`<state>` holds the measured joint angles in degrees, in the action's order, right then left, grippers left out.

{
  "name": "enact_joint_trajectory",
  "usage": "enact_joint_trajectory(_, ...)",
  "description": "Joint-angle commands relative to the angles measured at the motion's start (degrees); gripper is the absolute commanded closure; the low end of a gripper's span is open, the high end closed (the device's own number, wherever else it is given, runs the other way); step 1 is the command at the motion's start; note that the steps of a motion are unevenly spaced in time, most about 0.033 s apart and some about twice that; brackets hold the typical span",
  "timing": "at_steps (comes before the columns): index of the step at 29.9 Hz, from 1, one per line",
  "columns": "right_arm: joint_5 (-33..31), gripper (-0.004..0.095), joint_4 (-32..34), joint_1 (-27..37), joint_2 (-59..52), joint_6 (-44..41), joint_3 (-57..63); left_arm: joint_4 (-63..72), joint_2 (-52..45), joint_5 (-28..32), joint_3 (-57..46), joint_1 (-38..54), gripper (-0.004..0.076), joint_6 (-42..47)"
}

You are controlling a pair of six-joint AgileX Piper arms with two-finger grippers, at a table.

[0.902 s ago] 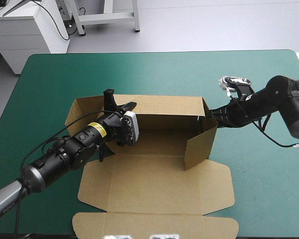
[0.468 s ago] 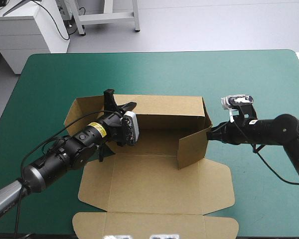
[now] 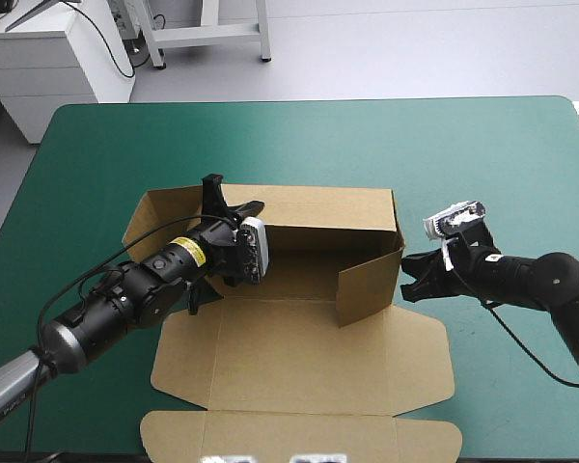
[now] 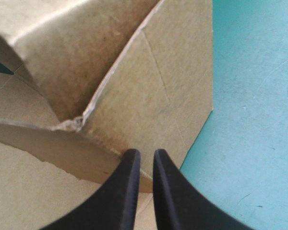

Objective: Fold the box

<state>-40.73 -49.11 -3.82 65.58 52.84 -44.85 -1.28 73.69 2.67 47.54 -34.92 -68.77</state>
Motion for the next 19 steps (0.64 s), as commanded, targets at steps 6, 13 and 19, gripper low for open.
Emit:
enact_joint_trajectory(6, -4.5, 0.0429, -2.0, 0.5, -2.1, 4.1, -1.5, 1.3, -0.4, -6.3, 0.7, 0.1, 0.0732, 0.9)
enact_joint_trajectory(13, -4.1, 0.0266, -7.3, -0.6, -0.2, 13.2, -1.5, 1.3, 0.5, -7.0, 0.8, 0.1, 0.0731, 0.9)
enact_joint_trajectory(19, 3.2, 0.0187, -7.3, -4.9, 2.4, 12.5, -1.5, 1.3, 1.2, -7.2, 0.8, -1.1, 0.0724, 0.9)
